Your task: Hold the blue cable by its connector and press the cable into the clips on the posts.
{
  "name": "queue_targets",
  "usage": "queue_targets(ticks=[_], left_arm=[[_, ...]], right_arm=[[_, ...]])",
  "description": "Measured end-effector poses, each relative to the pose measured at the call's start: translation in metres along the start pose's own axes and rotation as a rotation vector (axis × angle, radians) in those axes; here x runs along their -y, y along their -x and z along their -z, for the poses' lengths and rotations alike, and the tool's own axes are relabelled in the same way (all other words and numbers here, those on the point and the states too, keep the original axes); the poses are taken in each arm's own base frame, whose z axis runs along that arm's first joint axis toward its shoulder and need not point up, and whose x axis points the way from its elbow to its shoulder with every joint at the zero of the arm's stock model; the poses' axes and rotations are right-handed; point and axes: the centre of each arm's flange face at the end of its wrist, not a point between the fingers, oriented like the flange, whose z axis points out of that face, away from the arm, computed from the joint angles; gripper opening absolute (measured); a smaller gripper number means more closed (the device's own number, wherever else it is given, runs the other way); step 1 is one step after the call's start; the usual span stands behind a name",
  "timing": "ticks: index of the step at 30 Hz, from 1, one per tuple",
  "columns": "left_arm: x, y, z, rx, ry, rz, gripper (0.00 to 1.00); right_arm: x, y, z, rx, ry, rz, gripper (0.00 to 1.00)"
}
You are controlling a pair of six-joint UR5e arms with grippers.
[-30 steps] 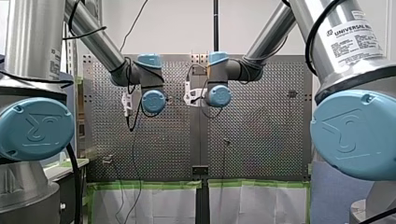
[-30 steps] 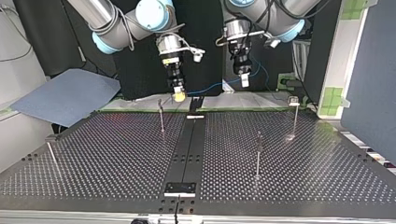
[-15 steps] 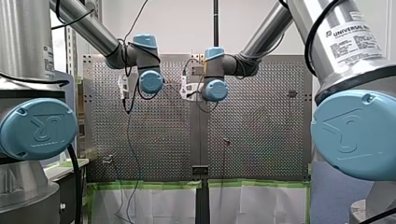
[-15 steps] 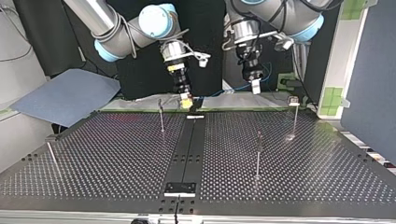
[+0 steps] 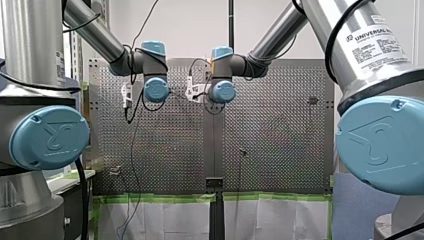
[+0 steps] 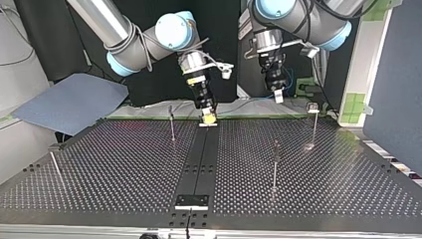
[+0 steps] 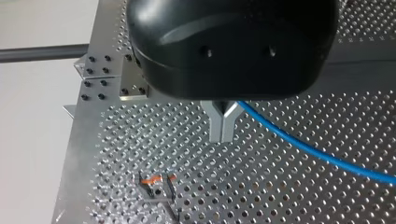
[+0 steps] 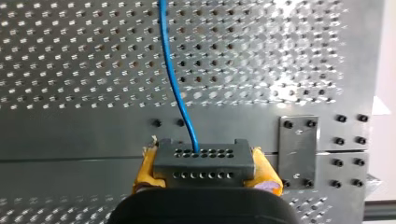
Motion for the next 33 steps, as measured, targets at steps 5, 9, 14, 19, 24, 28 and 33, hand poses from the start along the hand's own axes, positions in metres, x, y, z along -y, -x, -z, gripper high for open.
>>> queue_targets(ticks=[5,9,14,19,24,28,33], left_arm=[[-0.007,0.003,-0.018,0.007,0.002,0.019,0.01],[-0.013,0.010,-0.033,0.015,0.021,0.031,0.01],[-0.017,0.024,-0.050,0.023,0.048,0.047,0.01],[-0.015,0.033,-0.062,0.024,0.054,0.051,0.01],[-0.012,0.027,-0.072,0.007,0.049,0.040,0.01],[-0.012,0.023,-0.080,0.000,0.052,0.036,0.01],[-0.015,0.023,-0.088,0.003,0.055,0.036,0.01]], right_arm=[[0.002,-0.009,-0.008,-0.014,-0.002,-0.004,0.00],[0.004,-0.011,-0.014,-0.012,-0.011,-0.008,0.00],[0.007,-0.013,-0.024,-0.019,-0.018,-0.028,0.00],[0.008,-0.022,-0.033,-0.039,-0.023,-0.054,0.00],[0.009,-0.025,-0.043,-0.045,-0.034,-0.077,0.00],[0.013,-0.017,-0.053,-0.032,-0.045,-0.083,0.00],[0.016,-0.015,-0.063,-0.037,-0.049,-0.091,0.00]])
